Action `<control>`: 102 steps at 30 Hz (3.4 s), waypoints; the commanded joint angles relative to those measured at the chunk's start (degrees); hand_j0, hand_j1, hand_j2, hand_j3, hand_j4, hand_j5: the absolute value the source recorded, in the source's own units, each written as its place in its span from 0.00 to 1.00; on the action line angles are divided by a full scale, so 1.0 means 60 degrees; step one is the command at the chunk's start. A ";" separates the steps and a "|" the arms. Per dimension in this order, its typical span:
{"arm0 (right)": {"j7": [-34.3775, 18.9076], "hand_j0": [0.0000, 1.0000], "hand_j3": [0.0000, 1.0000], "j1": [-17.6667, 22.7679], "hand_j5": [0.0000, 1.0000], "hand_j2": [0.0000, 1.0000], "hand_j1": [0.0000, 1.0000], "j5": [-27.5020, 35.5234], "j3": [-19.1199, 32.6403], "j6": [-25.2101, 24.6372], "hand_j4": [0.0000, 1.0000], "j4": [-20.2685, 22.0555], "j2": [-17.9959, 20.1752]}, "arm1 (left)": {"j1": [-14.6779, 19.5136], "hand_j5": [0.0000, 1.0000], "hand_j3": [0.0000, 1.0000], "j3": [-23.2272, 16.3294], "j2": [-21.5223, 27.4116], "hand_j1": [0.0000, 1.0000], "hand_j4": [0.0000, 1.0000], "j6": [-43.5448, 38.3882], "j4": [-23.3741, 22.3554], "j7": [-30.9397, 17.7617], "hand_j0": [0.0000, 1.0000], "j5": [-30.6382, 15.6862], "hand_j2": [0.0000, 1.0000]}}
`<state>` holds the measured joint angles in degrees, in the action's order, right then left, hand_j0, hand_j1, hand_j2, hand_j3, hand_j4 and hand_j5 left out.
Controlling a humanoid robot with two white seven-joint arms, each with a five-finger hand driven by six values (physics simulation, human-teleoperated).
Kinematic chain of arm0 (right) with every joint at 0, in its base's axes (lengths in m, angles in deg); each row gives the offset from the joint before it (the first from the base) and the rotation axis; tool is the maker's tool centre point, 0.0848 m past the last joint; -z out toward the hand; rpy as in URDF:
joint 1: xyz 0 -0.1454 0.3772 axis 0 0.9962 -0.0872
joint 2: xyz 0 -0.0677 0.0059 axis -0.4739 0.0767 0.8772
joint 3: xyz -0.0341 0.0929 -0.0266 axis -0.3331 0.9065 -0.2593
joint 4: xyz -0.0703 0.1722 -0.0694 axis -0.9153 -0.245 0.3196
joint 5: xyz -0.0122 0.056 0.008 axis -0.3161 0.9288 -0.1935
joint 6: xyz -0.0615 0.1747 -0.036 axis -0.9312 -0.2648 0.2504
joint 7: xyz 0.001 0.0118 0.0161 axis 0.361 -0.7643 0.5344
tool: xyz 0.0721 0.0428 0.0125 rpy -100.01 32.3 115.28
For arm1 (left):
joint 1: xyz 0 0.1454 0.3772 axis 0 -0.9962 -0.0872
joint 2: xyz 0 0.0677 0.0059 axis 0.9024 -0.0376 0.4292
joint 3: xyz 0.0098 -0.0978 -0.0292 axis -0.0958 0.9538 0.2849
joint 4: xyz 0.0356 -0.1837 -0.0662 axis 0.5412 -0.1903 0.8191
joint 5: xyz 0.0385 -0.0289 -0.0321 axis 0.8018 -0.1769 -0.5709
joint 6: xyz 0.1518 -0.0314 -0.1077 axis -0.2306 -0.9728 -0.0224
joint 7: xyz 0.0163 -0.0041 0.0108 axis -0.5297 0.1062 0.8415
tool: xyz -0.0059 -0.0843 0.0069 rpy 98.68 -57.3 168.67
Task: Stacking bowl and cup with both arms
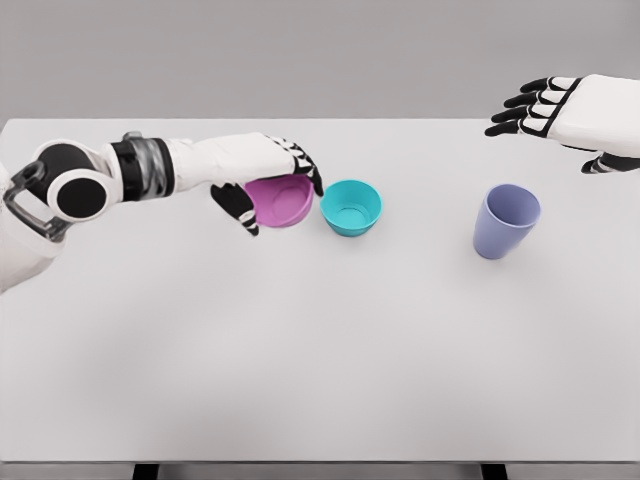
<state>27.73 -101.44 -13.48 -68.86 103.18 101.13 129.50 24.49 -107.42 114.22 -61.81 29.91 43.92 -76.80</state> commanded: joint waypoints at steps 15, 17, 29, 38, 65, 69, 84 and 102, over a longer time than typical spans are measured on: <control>0.0005 1.00 1.00 0.0000 1.00 1.00 1.00 0.0036 0.0004 -0.0026 1.00 -0.0015 0.0011 | 0.0381 0.69 0.69 -0.0213 -0.1564 0.69 0.69 0.0004 -0.1161 0.0004 0.69 0.0559 0.69; 0.0005 1.00 1.00 0.0000 1.00 1.00 1.00 0.0036 0.0004 -0.0026 1.00 0.0000 0.0011 | 0.0410 0.69 0.69 -0.0242 -0.1769 0.69 0.69 0.0004 -0.1366 0.0004 0.69 0.0604 0.69; 0.0005 1.00 1.00 0.0000 1.00 1.00 1.00 0.0036 0.0004 -0.0026 1.00 0.0000 0.0025 | 0.0688 0.69 0.69 -0.0593 -0.2751 0.69 0.69 0.0092 -0.2494 0.0004 0.69 0.0999 0.69; 0.0005 1.00 1.00 0.0000 1.00 1.00 1.00 0.0036 0.0004 -0.0026 1.00 0.0000 0.0025 | 0.0791 0.69 0.69 -0.0623 -0.3322 0.69 0.69 0.0121 -0.3343 0.0004 0.69 0.1131 0.69; 0.0005 1.00 1.00 0.0000 1.00 1.00 1.00 0.0036 0.0004 -0.0026 1.00 -0.0001 0.0011 | 0.0938 0.71 0.71 -0.0696 -0.3894 0.71 0.71 0.0180 -0.4648 0.0004 0.71 0.1248 0.71; 0.0005 1.00 1.00 0.0044 1.00 1.00 1.00 0.0036 0.0004 -0.0026 1.00 0.0000 0.0084 | 0.0923 0.71 0.71 -0.0696 -0.3894 0.71 0.71 0.0180 -0.4662 0.0004 0.71 0.1248 0.71; 0.0005 1.00 1.00 0.0586 1.00 1.00 1.00 0.0592 0.0341 -0.0026 1.00 0.0585 -0.0239 | 0.0923 1.00 1.00 -0.0681 -0.3894 1.00 1.00 0.0194 -0.4809 0.0004 1.00 0.1263 1.00; 0.0005 1.00 1.00 0.0571 1.00 1.00 1.00 0.0080 -0.1036 -0.0026 1.00 -0.0952 0.0055 | 0.0762 1.00 1.00 0.0153 0.0558 1.00 1.00 0.0632 0.0142 0.0004 1.00 -0.1856 1.00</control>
<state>27.74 -98.10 -12.80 -74.70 103.18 96.65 130.30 29.06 -108.30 111.12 -59.07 24.86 43.92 -82.95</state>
